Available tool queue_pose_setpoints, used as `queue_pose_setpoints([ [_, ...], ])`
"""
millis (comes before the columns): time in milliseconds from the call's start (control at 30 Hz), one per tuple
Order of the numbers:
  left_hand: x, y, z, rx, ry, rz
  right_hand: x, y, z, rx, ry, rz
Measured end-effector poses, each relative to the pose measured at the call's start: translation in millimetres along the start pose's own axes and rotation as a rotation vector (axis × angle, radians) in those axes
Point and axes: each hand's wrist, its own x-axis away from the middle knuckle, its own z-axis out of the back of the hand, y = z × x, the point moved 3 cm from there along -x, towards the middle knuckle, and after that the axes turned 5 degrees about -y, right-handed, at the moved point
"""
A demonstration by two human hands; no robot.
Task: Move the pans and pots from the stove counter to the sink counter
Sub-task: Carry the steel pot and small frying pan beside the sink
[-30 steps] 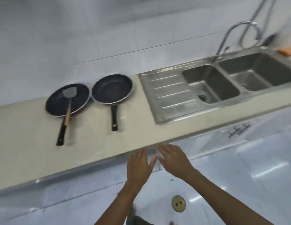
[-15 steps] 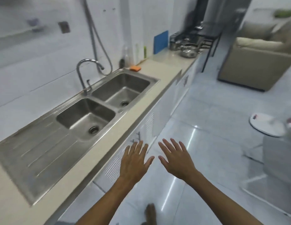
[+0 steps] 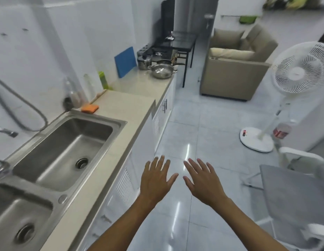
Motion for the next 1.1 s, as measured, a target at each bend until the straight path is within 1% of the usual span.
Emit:
queue_pose_setpoints([
  [67, -46.6, 4.9, 2.4, -0.006, 0.045, -0.039, -30.4, 27.0, 3.3, 0.004, 0.023, -0.036],
  [200, -143.4, 6.2, -1.6, -0.011, 0.0, -0.059, -104.3, 77.8, 8.3, -0.03, 0.009, -0.062],
  [300, -220.0, 6.0, -8.6, -0.012, 0.022, -0.063, -172.9, 118.7, 8.8, -0.026, 0.038, -0.05],
  [367, -273.7, 3.9, -14.0, -0.023, 0.031, -0.054, -225.4, 146.7, 9.2, -0.03, 0.02, -0.034],
  [467, -351.4, 2.0, -20.8, -0.036, 0.004, -0.002, -303.4, 189.2, 12.8, -0.04, -0.001, 0.004],
  [600, -462.0, 0.9, -15.7, -0.037, 0.008, 0.059, -416.8, 246.4, 34.4, -0.019, -0.019, 0.059],
  [667, -506.5, -1.1, -13.9, -0.028, -0.007, 0.093, -462.0, 266.7, 42.1, -0.007, -0.042, 0.105],
  [833, -621.1, -9.6, -16.3, 0.041, 0.022, 0.169, -574.6, 308.4, 58.2, -0.013, -0.06, 0.148],
  [933, -703.8, -15.9, -28.7, 0.067, 0.021, 0.176, -649.0, 341.7, 58.1, -0.005, -0.068, 0.155],
  [1000, -757.4, -21.7, -35.6, 0.061, 0.064, 0.162, -697.3, 364.6, 59.9, 0.007, -0.04, 0.149],
  [1100, -851.1, -39.4, -49.7, 0.12, 0.014, 0.207, -783.4, 404.3, 63.9, 0.016, -0.061, 0.123],
])
